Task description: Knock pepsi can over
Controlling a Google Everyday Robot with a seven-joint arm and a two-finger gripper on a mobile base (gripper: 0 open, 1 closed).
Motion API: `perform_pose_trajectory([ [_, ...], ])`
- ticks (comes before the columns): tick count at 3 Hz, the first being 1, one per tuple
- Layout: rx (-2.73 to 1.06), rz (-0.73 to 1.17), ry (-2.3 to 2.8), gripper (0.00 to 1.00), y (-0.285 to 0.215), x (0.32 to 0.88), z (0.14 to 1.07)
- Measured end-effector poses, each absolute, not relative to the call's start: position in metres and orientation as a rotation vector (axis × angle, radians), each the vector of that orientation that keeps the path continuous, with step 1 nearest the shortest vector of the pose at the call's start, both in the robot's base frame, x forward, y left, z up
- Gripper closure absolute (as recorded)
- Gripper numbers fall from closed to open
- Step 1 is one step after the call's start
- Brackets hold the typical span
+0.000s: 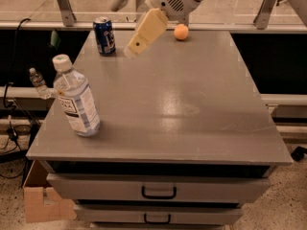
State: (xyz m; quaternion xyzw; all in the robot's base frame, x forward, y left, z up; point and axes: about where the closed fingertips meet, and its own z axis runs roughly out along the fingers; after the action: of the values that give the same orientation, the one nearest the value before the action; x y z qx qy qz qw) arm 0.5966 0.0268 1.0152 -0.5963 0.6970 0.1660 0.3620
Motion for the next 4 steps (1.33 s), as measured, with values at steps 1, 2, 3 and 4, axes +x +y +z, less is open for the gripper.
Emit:
perform_pose_trajectory([
  [1,-1.493,0.496,1.735,0.00,0.054,0.612,1.013],
  [2,-1.397,0.616,1.619,0.00,0.113,0.655,1.004],
  [3,-1.291,0.678,1.525,0.00,0.160,0.709,0.996],
  [4,-1.197,0.699,1.476,0.00,0.188,0.755,0.992],
])
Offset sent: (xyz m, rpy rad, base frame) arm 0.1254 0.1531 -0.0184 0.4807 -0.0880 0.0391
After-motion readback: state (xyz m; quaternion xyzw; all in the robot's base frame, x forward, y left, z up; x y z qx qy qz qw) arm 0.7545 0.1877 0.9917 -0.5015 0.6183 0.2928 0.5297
